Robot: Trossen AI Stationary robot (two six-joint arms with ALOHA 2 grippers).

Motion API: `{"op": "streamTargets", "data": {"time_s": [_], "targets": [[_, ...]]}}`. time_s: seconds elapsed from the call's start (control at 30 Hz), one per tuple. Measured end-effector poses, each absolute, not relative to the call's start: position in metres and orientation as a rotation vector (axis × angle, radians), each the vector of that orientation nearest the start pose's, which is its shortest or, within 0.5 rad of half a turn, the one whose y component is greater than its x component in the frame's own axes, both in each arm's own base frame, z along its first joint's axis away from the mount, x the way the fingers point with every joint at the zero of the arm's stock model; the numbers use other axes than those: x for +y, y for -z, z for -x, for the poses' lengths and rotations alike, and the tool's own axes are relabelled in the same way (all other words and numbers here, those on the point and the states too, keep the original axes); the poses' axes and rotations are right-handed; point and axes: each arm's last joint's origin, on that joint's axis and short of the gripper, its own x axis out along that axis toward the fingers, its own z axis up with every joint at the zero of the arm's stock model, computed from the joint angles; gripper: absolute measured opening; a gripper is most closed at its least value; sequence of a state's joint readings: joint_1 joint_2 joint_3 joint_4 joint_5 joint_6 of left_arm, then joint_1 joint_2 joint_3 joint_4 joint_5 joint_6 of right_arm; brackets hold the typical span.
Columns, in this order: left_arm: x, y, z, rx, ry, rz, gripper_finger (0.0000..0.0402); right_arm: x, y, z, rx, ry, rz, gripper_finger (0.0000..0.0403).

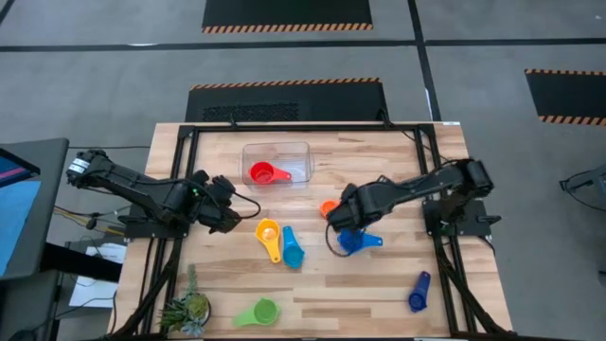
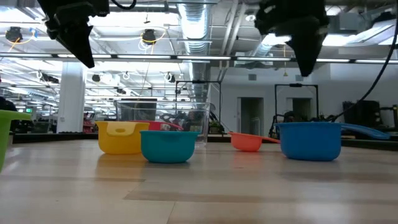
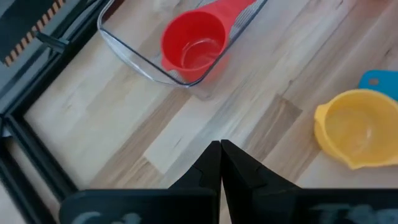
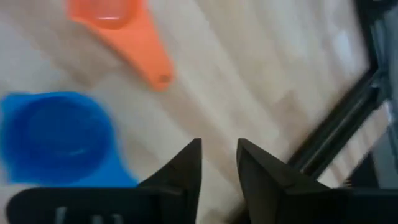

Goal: Nest measuring cups in basket
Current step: Stack the blue measuring cup on top of the red measuring cup in the transparent bin

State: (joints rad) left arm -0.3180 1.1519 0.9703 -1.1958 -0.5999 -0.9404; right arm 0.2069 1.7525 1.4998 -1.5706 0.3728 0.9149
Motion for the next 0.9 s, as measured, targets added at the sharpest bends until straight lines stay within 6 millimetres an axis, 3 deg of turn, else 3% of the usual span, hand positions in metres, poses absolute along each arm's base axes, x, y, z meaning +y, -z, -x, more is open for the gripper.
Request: {"op": "streamTargets", "data": {"time_s": [0.17, 0.33, 0.43, 0.53, 0.67, 0.9], "targets": [[-0.042, -0.27, -0.18, 0.946, -0.768, 0.24, 0.0, 0.027, -0.277, -0.248, 1.469, 0.9, -0.225, 0.0162], [-0.042, -0.271, -0.183, 0.902, -0.778, 0.272, 0.0, 0.012, -0.277, -0.224, 1.268, 0.787, -0.498, 0.0179], [-0.043, -0.271, -0.184, 0.884, -0.781, 0.297, 0.0, 0.009, -0.269, -0.224, 1.163, 0.603, -0.588, 0.0187], [-0.043, -0.272, -0.185, 0.873, -0.78, 0.318, 0.0, 0.009, -0.261, -0.226, 1.112, 0.545, -0.587, 0.0191], [-0.044, -0.272, -0.186, 0.866, -0.777, 0.324, 0.0, 0.013, -0.246, -0.233, 1.177, 0.518, -0.525, 0.0191], [-0.044, -0.272, -0.186, 0.873, -0.773, 0.312, 0.0, 0.03, -0.217, -0.257, 1.301, 0.314, -0.461, 0.019]]}}
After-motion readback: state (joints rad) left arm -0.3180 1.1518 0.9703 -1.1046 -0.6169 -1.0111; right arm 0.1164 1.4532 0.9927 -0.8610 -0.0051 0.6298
